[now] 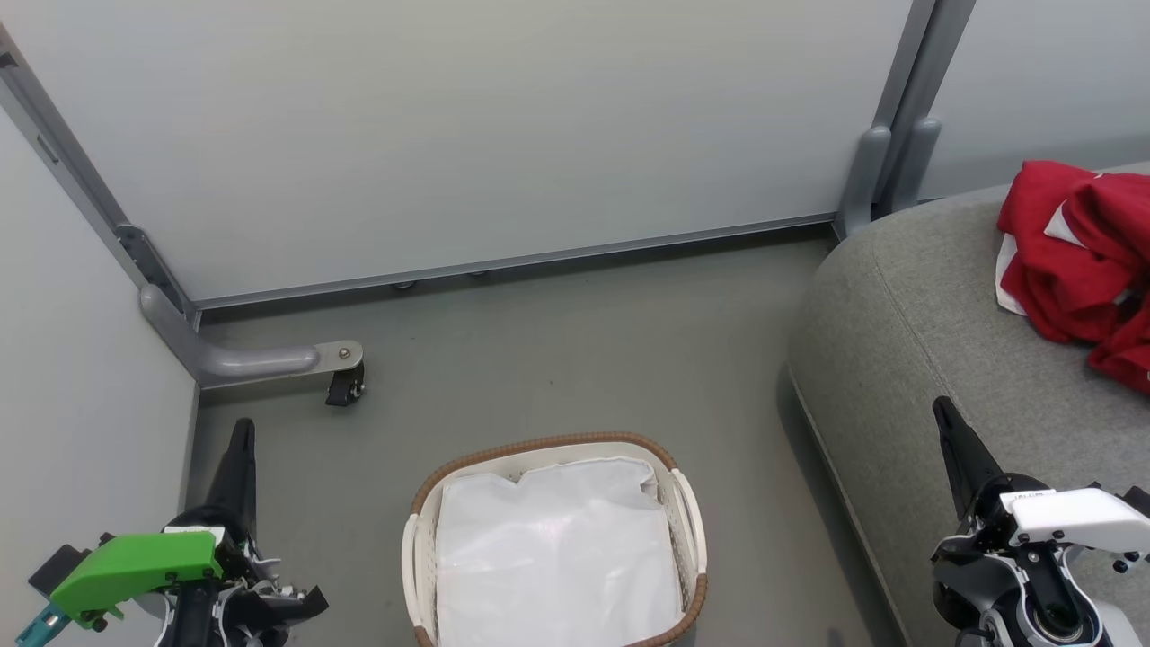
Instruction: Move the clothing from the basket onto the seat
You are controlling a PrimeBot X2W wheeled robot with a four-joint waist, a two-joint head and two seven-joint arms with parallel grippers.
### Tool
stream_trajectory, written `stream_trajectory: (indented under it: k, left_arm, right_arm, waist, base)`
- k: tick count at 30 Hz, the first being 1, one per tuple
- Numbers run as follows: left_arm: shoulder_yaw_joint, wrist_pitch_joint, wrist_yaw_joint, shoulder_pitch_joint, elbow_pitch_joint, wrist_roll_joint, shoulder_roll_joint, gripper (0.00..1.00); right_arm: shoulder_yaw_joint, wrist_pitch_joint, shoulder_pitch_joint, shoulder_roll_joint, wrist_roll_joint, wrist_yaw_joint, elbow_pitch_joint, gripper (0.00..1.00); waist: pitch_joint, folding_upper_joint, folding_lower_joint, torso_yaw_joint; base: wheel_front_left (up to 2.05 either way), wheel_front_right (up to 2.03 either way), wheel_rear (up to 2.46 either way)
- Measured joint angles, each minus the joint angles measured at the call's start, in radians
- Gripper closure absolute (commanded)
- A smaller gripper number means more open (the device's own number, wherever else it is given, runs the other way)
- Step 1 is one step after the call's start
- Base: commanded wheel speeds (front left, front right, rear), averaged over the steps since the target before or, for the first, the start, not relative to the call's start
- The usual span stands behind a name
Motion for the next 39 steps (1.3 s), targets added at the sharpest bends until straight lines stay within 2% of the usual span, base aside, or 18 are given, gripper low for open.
stream_trajectory:
  k: [39]
  left_arm:
    - [0.000, 0.000, 0.000, 0.000, 0.000, 0.000, 0.000, 1.00]
  right_arm:
    - [0.000, 0.000, 0.000, 0.000, 0.000, 0.000, -0.001, 1.00]
  waist:
    - [0.000, 0.0000, 0.0000, 0.000]
  base:
    - [0.00, 0.00, 0.00]
